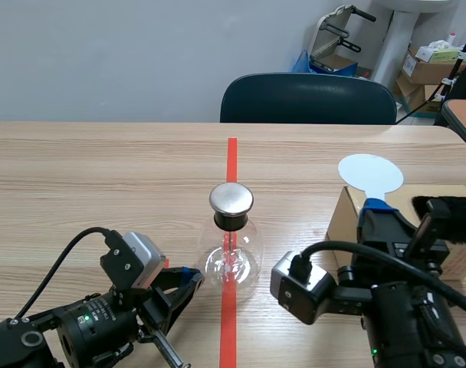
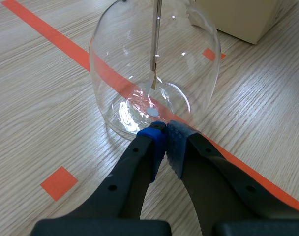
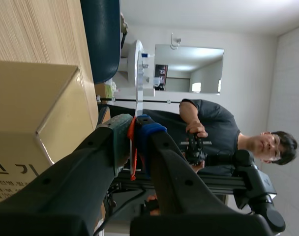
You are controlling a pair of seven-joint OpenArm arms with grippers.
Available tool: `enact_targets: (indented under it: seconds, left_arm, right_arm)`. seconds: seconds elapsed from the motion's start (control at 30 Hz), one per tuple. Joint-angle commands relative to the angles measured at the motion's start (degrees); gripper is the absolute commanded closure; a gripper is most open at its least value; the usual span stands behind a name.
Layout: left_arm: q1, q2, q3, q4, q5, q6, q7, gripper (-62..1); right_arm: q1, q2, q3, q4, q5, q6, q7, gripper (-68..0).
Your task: Do the electroscope experiment
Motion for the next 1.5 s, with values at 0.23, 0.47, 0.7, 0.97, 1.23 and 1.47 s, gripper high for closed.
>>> enact_targets:
  seconds: [0.23, 0.47, 0.7, 0.97, 1.23, 1.47]
  left_arm:
    - [0.0, -4.5, -0.3, 4.0, -0.4, -5.0, -1.3, -7.5]
    - [1.6, -11.6, -0.3, 14.1, -5.4, -7.3, -1.2, -10.5]
    - [4.5, -18.2, -0.3, 24.8, -7.3, -7.2, -1.0, -10.7]
    - [6.5, -23.7, -0.3, 33.6, -6.2, -6.6, -1.2, -12.8]
    - [6.5, -26.1, -0.3, 36.7, 1.8, -7.0, -2.7, -47.0]
    - [6.5, -29.2, -0.3, 40.7, 3.1, -7.0, -2.5, -47.1]
  right_arm:
    - [-3.1, 0.7, 10.8, 1.0, 5.2, -7.7, 13.8, -0.9]
    - [-3.4, 0.6, 17.7, 0.8, 12.2, -9.2, 25.0, -0.8]
    - [-2.6, -1.2, 20.8, -3.0, 13.9, -9.4, 32.7, -0.8]
    - [0.8, -2.6, 21.3, -11.5, 13.4, -13.8, 34.8, -0.8]
    - [2.6, -2.6, 21.3, -16.7, 13.4, -13.9, 35.8, -0.8]
    - [2.6, -2.6, 21.3, -18.6, 13.4, -13.9, 36.2, -0.8]
